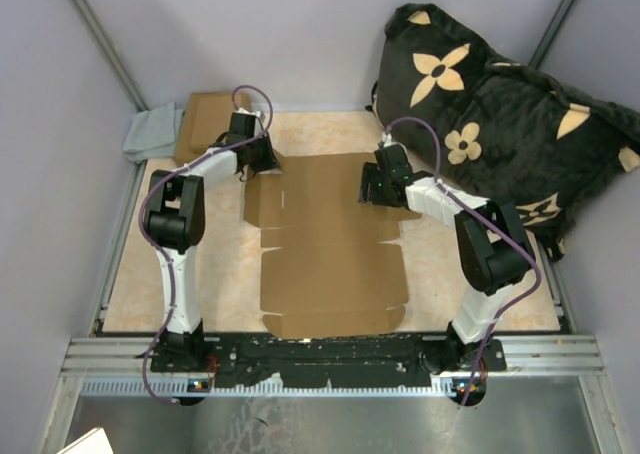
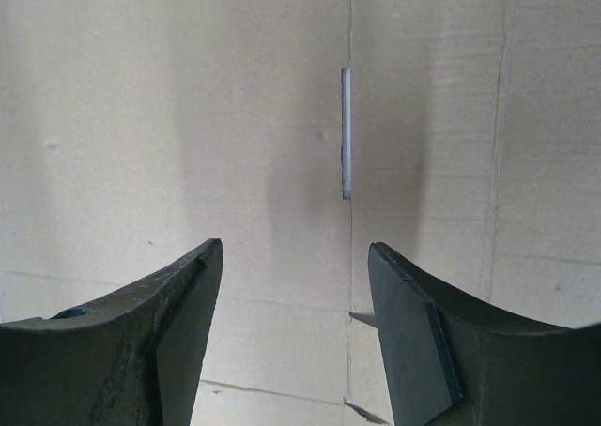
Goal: Fold the paper box
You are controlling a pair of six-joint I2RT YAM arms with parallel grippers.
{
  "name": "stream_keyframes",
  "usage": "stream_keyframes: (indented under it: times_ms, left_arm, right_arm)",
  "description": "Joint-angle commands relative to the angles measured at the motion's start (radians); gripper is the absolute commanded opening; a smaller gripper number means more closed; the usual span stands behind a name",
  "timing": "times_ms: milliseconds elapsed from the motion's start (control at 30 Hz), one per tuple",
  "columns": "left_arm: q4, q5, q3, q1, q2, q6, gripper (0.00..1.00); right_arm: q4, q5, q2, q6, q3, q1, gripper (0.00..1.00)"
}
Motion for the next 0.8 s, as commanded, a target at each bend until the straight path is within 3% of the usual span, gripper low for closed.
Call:
stream_keyframes:
  times_ms: [0,467,767]
  left_arm:
    - [-0.036,0.034,-0.017,-0.008,-0.041,0.011,0.00]
    - [0.024,0.108,-0.349,-0.017,-0.396,0.060,0.00]
    - [-0.181,0.079,-0.299,-0.020,-0.430,0.121,0.00]
  right_arm:
    - [0.014,-0.007,-0.077,0.019,-0.013,0.002,0.64]
    - [-0.073,-0.006,-0.064,-0.016,0.147,-0.060,0.74]
    - [-0.155,-0.032,0.123,-0.112,0.371,-0.116,0.75]
